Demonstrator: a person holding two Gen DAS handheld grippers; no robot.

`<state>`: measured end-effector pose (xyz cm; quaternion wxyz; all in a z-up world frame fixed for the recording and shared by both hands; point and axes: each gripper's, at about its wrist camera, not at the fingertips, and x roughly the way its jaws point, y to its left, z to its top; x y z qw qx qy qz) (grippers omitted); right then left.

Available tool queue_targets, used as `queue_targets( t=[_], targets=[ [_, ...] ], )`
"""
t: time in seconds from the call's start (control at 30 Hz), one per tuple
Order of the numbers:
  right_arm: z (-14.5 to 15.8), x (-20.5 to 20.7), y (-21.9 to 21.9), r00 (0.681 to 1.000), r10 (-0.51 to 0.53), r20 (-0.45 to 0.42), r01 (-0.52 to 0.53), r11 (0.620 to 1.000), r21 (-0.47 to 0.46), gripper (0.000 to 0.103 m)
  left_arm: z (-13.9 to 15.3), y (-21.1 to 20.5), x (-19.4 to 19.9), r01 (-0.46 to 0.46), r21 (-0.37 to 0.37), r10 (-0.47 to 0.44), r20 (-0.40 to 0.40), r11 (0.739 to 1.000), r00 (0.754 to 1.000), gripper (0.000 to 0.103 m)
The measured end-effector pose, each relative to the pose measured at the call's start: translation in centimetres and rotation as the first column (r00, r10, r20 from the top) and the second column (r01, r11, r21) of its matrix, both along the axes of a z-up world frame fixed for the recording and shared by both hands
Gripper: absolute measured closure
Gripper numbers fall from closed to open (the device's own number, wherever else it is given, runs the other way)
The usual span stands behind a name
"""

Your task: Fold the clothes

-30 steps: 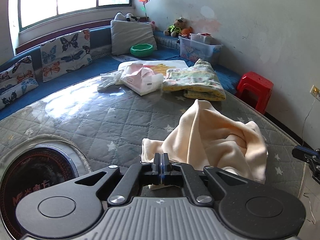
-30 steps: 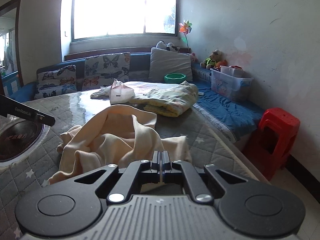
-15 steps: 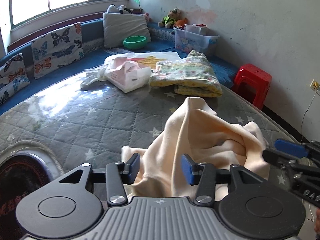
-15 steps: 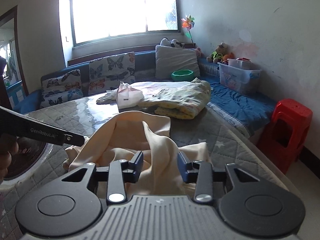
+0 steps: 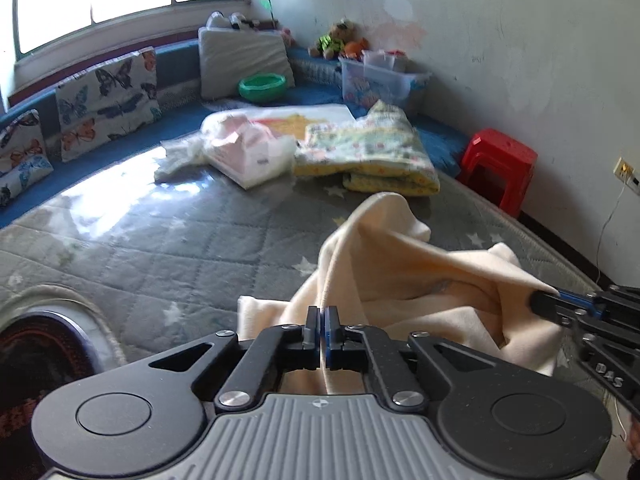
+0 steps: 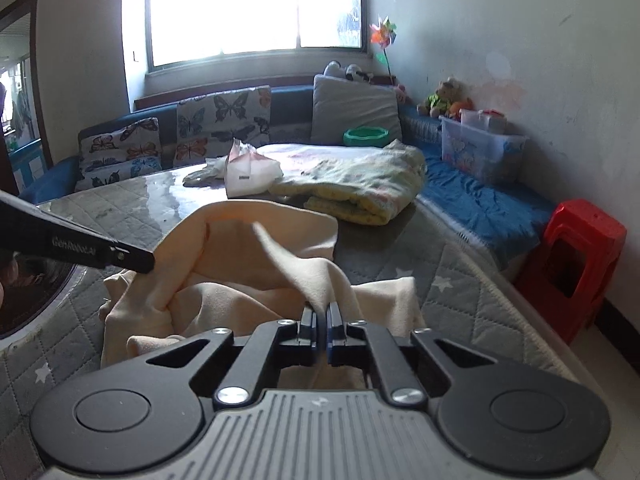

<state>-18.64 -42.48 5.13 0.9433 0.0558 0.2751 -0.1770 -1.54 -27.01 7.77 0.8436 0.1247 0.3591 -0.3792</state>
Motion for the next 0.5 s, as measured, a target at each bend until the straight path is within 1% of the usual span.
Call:
queue_targets(
  t=[0.17,0.23,0.3,0.4,0.43,0.47,0.5],
  targets=[
    [2.1,-3.7,1.4,0.999,0.003,0.045,-0.001,0.998,-0.064,0.100,2.2,3.5,-1.0,-0.021,-0.057,0.023,0.031,0.998,0.999,0.101],
    [2.9,-5.0,1.8,0.998,0.005,0.059,-0.001,0.998,-0.069,0.100,2.9,5.1,-1.5,-0.026,-0.079,0.028,0.032,0.997,0.999,0.101],
    [3.5,-6.1,2.2,0.998,0.013,0.062,-0.008,0.998,-0.068,0.100,3.2,6.6,-2.1,-0.028,-0.095,0.030,0.029,0.995,0.999,0.101],
    [3.7,-6.5,2.8,0.999,0.021,0.048,-0.017,0.996,-0.083,0.100,2.9,7.8,-2.7,-0.034,-0.088,0.036,0.026,0.996,0.999,0.101],
    [3.7,-6.3,2.9,0.999,0.026,0.041,-0.023,0.996,-0.083,0.098,2.8,8.2,-2.9,-0.036,-0.086,0.038,0.025,0.996,0.999,0.101],
    [3.7,-5.9,2.9,0.999,0.026,0.042,-0.023,0.997,-0.075,0.094,2.7,8.7,-3.1,-0.038,-0.084,0.040,0.023,0.996,0.999,0.101],
    [3.5,-5.6,2.9,0.999,0.025,0.044,-0.022,0.998,-0.065,0.085,2.6,9.1,-3.3,-0.040,-0.082,0.042,0.022,0.996,0.999,0.101]
  ],
)
